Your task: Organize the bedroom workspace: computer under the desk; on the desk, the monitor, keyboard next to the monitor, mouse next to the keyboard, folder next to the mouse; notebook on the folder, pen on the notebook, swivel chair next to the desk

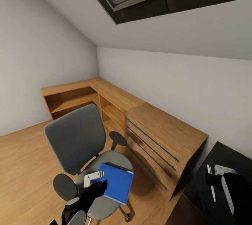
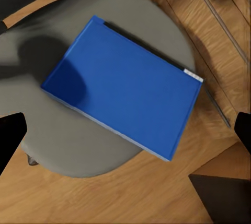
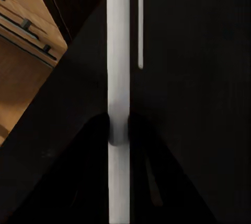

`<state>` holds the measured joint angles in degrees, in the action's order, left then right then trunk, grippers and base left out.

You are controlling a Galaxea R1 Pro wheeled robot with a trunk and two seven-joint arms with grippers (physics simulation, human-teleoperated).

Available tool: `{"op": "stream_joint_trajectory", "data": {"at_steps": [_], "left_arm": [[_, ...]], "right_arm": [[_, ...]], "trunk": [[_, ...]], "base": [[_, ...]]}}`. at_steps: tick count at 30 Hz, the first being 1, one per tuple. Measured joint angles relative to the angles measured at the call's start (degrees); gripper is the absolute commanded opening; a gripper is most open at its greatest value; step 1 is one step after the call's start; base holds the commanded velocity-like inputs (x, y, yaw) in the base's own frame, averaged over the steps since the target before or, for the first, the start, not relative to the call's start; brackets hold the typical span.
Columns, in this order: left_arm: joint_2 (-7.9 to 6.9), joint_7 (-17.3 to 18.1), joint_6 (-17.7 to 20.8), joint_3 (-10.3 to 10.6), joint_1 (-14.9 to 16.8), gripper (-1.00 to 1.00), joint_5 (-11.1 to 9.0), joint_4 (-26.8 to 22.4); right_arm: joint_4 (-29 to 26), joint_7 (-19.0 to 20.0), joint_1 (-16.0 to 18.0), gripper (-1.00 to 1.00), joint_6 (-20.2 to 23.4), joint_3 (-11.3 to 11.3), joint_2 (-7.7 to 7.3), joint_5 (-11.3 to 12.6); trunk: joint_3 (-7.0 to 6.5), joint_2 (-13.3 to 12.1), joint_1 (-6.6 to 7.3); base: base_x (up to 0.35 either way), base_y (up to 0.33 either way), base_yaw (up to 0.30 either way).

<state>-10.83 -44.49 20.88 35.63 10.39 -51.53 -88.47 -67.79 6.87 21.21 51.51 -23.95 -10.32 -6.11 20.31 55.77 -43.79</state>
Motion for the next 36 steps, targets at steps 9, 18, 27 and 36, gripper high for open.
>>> {"op": "stream_joint_trajectory", "data": {"at_steps": [9,18,27,36], "left_arm": [[0.18,0.0,0.0,0.0,0.0,1.00,-0.2,-2.2],[0.40,-0.1,0.0,0.0,0.0,1.00,-0.2,-2.6],[0.42,-1.2,0.0,0.1,0.0,1.00,-0.2,-2.6],[0.39,-1.3,0.0,0.0,0.0,1.00,-0.2,-2.6]], "right_arm": [[3.8,-0.2,0.1,-1.00,-7.4,1.7,-0.10,-0.7],[7.6,-0.6,0.8,-1.00,-10.4,1.7,0.01,-4.2],[14.9,-4.3,4.5,-1.00,-12.2,1.7,-0.13,-4.5],[15.9,-4.5,5.0,-1.00,-12.7,1.7,-0.15,-4.5]], "trunk": [[-0.06,0.0,0.00],[0.65,1.6,-0.87],[2.27,5.2,-2.85],[2.28,5.2,-2.86]], "base": [[0.000,0.000,-0.025],[0.000,0.000,0.000],[0.000,0.000,0.000],[0.000,0.000,0.000]]}}
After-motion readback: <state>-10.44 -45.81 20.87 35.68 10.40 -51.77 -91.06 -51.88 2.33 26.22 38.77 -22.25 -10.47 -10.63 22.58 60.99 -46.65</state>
